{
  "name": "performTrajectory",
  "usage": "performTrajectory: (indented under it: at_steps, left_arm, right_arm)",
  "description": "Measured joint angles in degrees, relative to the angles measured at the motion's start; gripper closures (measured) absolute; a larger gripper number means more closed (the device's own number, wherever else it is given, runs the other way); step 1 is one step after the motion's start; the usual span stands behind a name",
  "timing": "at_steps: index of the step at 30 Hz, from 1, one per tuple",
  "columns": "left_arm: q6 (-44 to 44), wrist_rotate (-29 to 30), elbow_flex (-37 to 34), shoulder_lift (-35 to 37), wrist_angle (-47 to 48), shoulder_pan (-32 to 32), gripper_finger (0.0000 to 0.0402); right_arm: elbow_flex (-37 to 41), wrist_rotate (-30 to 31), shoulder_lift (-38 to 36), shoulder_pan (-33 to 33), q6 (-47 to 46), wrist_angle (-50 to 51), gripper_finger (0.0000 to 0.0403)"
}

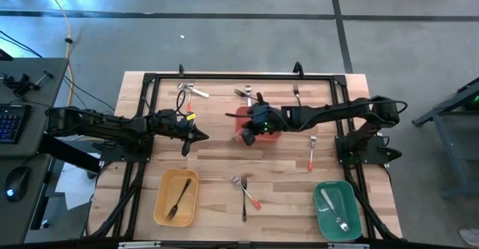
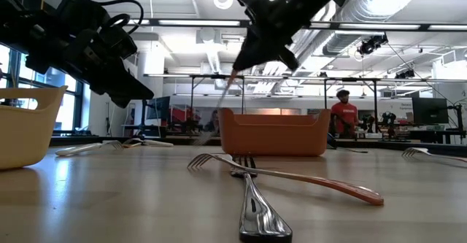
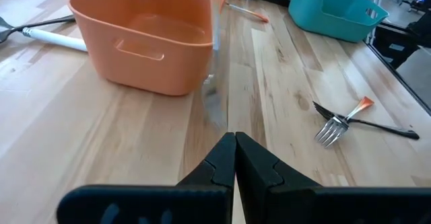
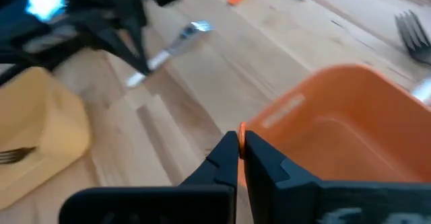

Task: Sort silverware by color (type)
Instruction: Put the top right orange fork into the orange bin

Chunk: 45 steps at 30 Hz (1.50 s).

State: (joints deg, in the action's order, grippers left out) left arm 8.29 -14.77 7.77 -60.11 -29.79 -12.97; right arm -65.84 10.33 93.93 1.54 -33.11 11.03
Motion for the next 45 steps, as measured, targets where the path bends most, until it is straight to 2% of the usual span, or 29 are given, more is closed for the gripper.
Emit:
performTrajectory:
  at_steps: [6, 8, 12, 14, 16, 19, 22, 25, 29, 36, 42, 45]
  left_arm:
    - [0.47, -0.02, 0.02, -0.01, 0.2, 0.0, 0.0401]
    - [0.51, -0.04, 0.02, 0.0, 0.14, 0.01, 0.0401]
    - [0.51, -0.04, 0.02, -0.01, 0.02, 0.38, 0.0401]
    - [0.39, -0.04, 0.02, 0.0, 0.01, 0.39, 0.0402]
    - [0.05, 0.03, 0.02, 0.01, -0.01, 0.37, 0.0401]
    - [0.03, 0.24, 0.02, -0.01, -0.03, 0.37, 0.0402]
    - [0.45, 0.22, 0.02, 0.0, -0.01, 0.5, 0.0401]
    - [0.51, 0.22, 0.02, -0.01, -0.01, 0.83, 0.0402]
    - [0.54, 0.24, 0.02, 0.01, -0.01, 0.83, 0.0401]
    - [1.6, 0.29, 0.02, -0.01, -0.01, 0.83, 0.0401]
    - [2.03, 0.38, 0.02, -0.01, 0.01, 0.81, 0.0401]
    - [2.08, 0.89, 0.02, -0.01, 0.18, 0.81, 0.0401]
  right_arm:
    - [-1.97, -0.71, -4.8, -0.53, 2.71, 0.13, 0.0403]
    - [-1.95, 2.31, -8.02, -0.55, 3.46, 1.8, 0.0403]
    - [-1.87, 11.88, -12.89, -0.15, 2.49, 11.79, 0.0403]
    - [-0.57, 13.24, -13.37, 0.45, 0.67, 12.72, 0.0403]
    - [2.71, 12.1, -13.42, 0.97, -1.2, 9.04, 0.0403]
    - [10.12, 9.13, -12.9, 1.74, -3.94, -1.91, 0.0403]
    - [17.24, 9.43, -12.85, 2.32, -6.55, -11.69, 0.0403]
    - [21.73, 9.86, -12.87, 2.78, -7.91, -16.26, 0.0403]
    - [24.73, 10.01, -12.92, 2.71, -8.94, -16.1, 0.0403]
    - [25.16, 7.5, -12.96, 3.71, -7.61, -9.7, 0.0392]
    - [23.49, 3.71, -12.9, 5.36, -2.97, -3.97, 0.0325]
    - [20.77, -0.09, -12.9, 6.18, 3.56, -0.56, 0.0292]
